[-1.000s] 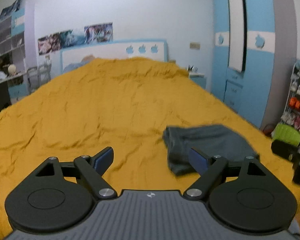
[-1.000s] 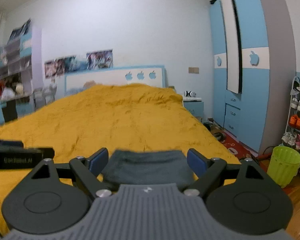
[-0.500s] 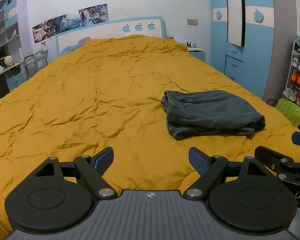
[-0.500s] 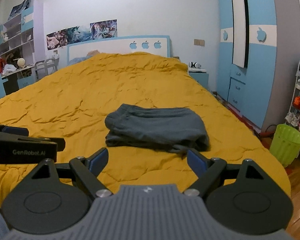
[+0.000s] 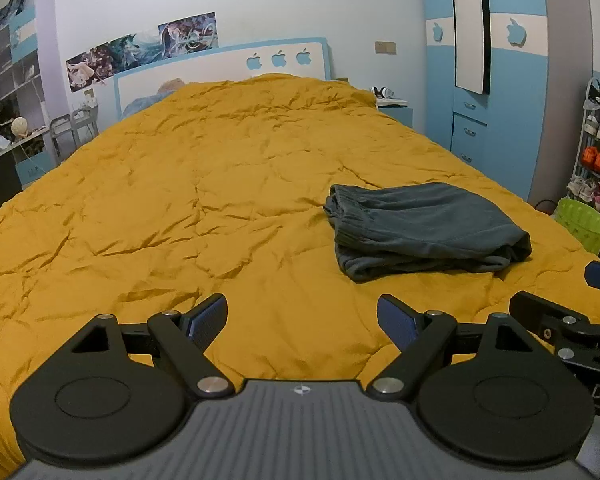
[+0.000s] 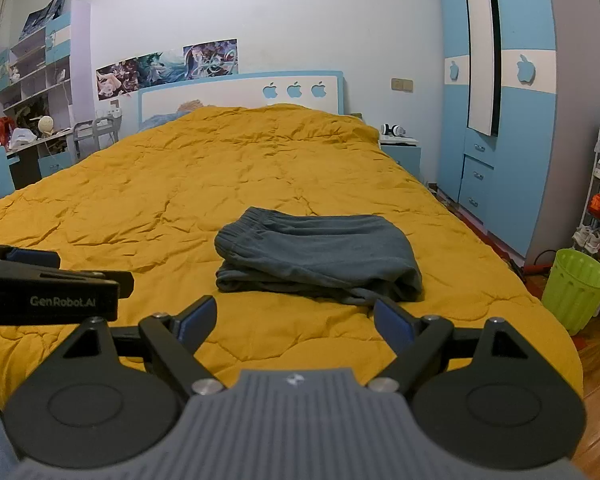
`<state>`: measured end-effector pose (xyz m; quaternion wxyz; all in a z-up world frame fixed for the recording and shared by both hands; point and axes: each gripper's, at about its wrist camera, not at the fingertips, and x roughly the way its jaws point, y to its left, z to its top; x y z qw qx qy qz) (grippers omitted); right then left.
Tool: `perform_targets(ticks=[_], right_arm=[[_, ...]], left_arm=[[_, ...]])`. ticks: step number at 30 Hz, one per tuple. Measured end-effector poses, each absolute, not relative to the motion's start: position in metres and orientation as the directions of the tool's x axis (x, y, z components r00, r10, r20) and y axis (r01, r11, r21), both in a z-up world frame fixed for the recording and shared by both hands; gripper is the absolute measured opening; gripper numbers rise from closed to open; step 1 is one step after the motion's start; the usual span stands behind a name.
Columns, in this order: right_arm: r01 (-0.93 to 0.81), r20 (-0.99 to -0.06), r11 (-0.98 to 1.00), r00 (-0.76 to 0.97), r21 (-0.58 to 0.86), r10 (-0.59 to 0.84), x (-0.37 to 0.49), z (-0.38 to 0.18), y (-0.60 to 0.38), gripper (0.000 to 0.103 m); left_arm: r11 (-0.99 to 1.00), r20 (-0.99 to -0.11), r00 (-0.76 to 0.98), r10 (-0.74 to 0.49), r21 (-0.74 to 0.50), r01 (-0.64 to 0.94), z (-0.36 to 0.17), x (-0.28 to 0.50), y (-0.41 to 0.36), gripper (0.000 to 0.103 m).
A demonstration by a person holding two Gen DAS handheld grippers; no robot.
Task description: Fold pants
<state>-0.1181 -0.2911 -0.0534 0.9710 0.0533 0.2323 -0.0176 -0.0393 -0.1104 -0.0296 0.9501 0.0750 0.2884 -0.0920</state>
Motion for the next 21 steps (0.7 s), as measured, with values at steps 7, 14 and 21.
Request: perform_targets(ticks=[7, 14, 21], right_arm=[[0.054, -0.452, 0.994, 0.892, 0.097, -0.004, -0.1193, -0.0538, -0.2904, 0.082], [0.050, -0.452, 0.994, 0.892, 0.096, -0.001, -0.1194, -0.0536, -0.2899, 0.082], [0.046, -0.455, 0.994, 0.890, 0.100, 0.004, -0.1190, -0.0543, -0.2896, 0.082]], left_arm=[[0.972, -0.562, 0.816, -0.131, 0.090, 0.218, -0.0293, -0.0401, -0.1115, 0.099], [0.972, -0.561, 0.817, -0.132, 0.090, 0.218, -0.0292, -0.0400, -0.1117, 0.099], [0.972, -0.557, 0.820, -0.132, 0.090, 0.218, -0.0279, -0.0412, -0.1121, 0.099]])
